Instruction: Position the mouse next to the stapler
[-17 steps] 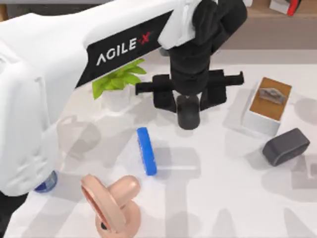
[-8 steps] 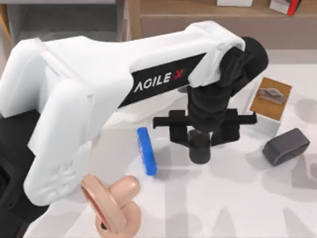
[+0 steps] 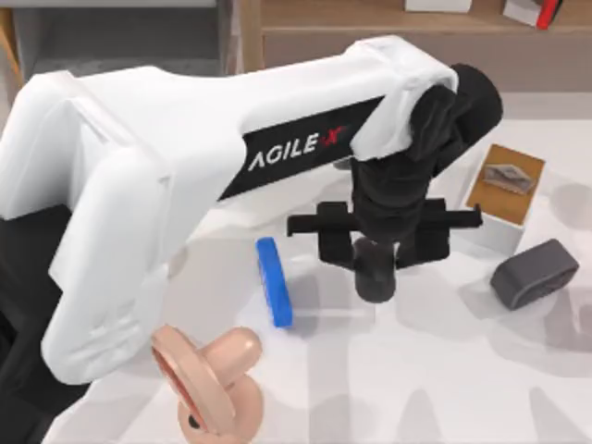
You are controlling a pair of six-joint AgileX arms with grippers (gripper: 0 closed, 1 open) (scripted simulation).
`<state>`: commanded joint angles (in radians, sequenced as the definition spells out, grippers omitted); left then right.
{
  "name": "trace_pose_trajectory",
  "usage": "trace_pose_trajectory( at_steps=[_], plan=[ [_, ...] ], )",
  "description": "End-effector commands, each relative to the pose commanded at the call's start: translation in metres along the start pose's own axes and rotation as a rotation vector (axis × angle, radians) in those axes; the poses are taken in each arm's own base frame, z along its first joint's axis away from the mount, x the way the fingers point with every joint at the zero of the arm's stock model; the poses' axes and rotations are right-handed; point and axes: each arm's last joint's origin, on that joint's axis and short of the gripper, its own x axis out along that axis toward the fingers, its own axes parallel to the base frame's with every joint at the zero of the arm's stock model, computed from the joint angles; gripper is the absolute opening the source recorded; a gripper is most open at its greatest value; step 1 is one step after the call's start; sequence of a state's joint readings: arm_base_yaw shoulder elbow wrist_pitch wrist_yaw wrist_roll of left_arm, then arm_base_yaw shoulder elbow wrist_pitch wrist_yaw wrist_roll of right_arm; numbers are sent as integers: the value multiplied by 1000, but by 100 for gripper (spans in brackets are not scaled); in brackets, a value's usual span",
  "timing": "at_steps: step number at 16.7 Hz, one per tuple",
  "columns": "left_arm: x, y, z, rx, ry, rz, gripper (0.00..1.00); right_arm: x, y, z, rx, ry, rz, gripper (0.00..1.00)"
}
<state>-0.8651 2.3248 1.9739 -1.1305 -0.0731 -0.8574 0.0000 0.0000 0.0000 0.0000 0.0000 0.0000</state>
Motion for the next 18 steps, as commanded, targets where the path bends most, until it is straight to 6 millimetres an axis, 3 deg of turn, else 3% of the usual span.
trace_pose_trajectory(
  at_steps=[11,18],
  plan=[
    [-9,-2,3,-5,-40,-42,0,0,0,0,0,0,0,100],
    [18,-1,-2,2,9,9,0,0,0,0,0,0,0,100]
  ],
)
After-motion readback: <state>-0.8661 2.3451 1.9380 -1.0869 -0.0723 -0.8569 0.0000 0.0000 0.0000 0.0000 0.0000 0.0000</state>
